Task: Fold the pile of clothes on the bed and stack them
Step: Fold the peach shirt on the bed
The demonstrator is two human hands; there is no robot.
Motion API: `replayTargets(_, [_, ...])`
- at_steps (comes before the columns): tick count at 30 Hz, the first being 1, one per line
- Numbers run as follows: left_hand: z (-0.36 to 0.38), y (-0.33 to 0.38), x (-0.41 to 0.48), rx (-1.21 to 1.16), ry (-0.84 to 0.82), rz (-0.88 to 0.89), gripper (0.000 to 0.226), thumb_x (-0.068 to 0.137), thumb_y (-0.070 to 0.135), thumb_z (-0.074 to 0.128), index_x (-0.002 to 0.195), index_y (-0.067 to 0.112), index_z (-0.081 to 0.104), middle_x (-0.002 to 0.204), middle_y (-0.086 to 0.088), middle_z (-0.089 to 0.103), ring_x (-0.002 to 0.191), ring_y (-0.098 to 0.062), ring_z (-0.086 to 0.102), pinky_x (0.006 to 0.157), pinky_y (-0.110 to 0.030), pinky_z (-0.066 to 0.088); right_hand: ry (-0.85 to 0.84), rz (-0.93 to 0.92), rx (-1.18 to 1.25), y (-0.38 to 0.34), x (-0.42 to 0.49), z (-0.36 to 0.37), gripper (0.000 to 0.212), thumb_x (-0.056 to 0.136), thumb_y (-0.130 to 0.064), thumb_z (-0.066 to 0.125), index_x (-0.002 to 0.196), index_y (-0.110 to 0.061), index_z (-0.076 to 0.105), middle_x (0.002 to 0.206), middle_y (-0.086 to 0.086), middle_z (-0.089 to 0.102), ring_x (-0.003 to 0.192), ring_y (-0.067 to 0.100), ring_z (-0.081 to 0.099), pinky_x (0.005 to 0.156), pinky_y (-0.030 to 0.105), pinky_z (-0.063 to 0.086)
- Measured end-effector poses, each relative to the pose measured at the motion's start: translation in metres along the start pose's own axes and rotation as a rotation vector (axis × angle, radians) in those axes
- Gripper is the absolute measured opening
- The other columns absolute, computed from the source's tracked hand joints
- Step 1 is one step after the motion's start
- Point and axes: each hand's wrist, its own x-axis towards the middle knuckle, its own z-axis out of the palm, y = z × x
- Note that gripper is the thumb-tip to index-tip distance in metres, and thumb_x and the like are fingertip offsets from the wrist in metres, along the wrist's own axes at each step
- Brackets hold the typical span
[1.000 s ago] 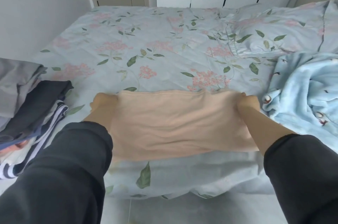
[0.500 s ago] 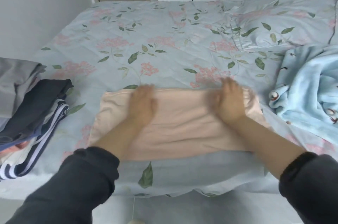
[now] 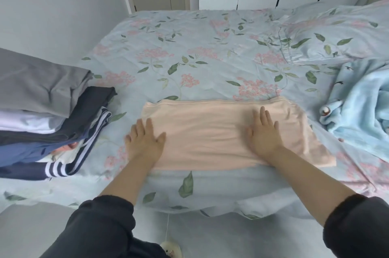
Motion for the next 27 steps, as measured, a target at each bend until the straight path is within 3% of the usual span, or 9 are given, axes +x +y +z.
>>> replayTargets(4, [-0.021, -0.008, -0.002, -0.255, 0.016, -0.216, 0.073, 0.086, 0.055, 0.054, 0.135, 0.004, 0.036, 0.135, -0.016, 0.044, 0.125, -0.034, 0.038, 0.099, -0.042, 0.035, -0.106, -0.084, 0.753, -0.07, -0.017, 0.006, 0.057, 0.103, -0.03, 0.034, 0.153, -0.015, 0.009, 0.16, -0.003, 0.001, 0.146, 0.012, 0.01, 0.116, 0.025, 0.007])
replayTargets(8, [-0.048, -0.015, 0.008, -0.72, -0.198, -0.368, 0.062, 0.084, 0.035, 0.068, 0.13, -0.002, 0.047, 0.129, -0.016, 0.053, 0.117, -0.033, 0.052, 0.088, -0.035, 0.04, -0.184, 0.039, 0.884, -0.094, -0.029, 0.029, 0.059, 0.102, -0.033, 0.035, 0.153, -0.013, 0.011, 0.159, -0.001, 0.013, 0.145, 0.012, 0.014, 0.115, 0.022, 0.008])
replayTargets(11, [-0.067, -0.009, 0.004, -1.125, -0.424, -0.449, 0.036, 0.088, 0.017, 0.065, 0.118, -0.002, 0.058, 0.1, -0.015, 0.063, 0.093, -0.029, 0.058, 0.081, -0.038, 0.046, -0.19, 0.134, 0.963, -0.089, -0.025, 0.025, 0.056, 0.102, -0.035, 0.034, 0.152, -0.014, 0.017, 0.158, 0.0, 0.019, 0.144, 0.014, 0.018, 0.117, 0.026, 0.011])
replayTargets(14, [-0.092, 0.021, 0.004, -1.306, -0.512, -0.356, 0.031, 0.091, 0.006, 0.054, 0.122, 0.001, 0.056, 0.1, -0.016, 0.065, 0.086, -0.029, 0.061, 0.076, -0.04, 0.05, -0.259, 0.272, 1.265, -0.07, -0.016, 0.011, 0.056, 0.103, -0.037, 0.032, 0.15, -0.01, 0.02, 0.158, 0.006, 0.019, 0.144, 0.019, 0.022, 0.116, 0.028, 0.015])
replayTargets(18, [-0.119, 0.108, -0.005, -1.193, -0.382, -0.002, 0.054, 0.089, -0.002, 0.053, 0.14, 0.011, 0.041, 0.126, -0.014, 0.056, 0.11, -0.032, 0.058, 0.092, -0.045, 0.05, -0.236, 0.474, 1.652, -0.036, -0.01, -0.017, 0.05, 0.102, -0.035, 0.036, 0.144, -0.007, 0.033, 0.15, 0.012, 0.034, 0.135, 0.025, 0.038, 0.106, 0.035, 0.031])
replayTargets(22, [-0.105, 0.173, -0.038, -1.096, -0.745, 0.3, 0.033, 0.097, 0.02, 0.054, 0.13, 0.02, 0.049, 0.115, -0.005, 0.064, 0.102, -0.023, 0.064, 0.089, -0.037, 0.051, -0.184, 0.616, 1.757, -0.002, -0.015, -0.039, 0.05, 0.102, -0.038, 0.033, 0.138, -0.004, 0.038, 0.13, 0.015, 0.053, 0.114, 0.029, 0.055, 0.095, 0.037, 0.044])
replayTargets(24, [-0.082, 0.173, -0.039, -0.857, -0.531, 0.422, 0.039, 0.1, 0.028, 0.047, 0.136, 0.013, 0.047, 0.132, -0.008, 0.057, 0.122, -0.023, 0.053, 0.101, -0.031, 0.039, -0.298, 0.592, 1.686, 0.006, -0.023, -0.042, 0.048, 0.1, -0.043, 0.032, 0.123, -0.005, 0.051, 0.103, 0.011, 0.066, 0.09, 0.024, 0.063, 0.072, 0.034, 0.047])
replayTargets(26, [-0.052, 0.156, -0.034, -0.47, -0.212, 0.48, 0.048, 0.101, 0.027, 0.04, 0.147, 0.014, 0.035, 0.153, -0.008, 0.033, 0.14, -0.023, 0.03, 0.112, -0.028, 0.024, -0.319, 0.546, 1.62, 0.005, -0.027, -0.042, 0.045, 0.099, -0.042, 0.038, 0.108, -0.003, 0.06, 0.091, 0.01, 0.071, 0.081, 0.023, 0.068, 0.065, 0.034, 0.049])
replayTargets(27, [-0.036, 0.147, -0.035, -0.334, -0.165, 0.491, 0.051, 0.102, 0.03, 0.036, 0.15, 0.019, 0.026, 0.158, -0.005, 0.02, 0.144, -0.022, 0.018, 0.116, -0.031, 0.017, -0.274, 0.539, 1.567, 0.004, -0.025, -0.04, 0.04, 0.098, -0.037, 0.045, 0.108, -0.002, 0.061, 0.095, 0.011, 0.071, 0.083, 0.025, 0.068, 0.068, 0.035, 0.051])
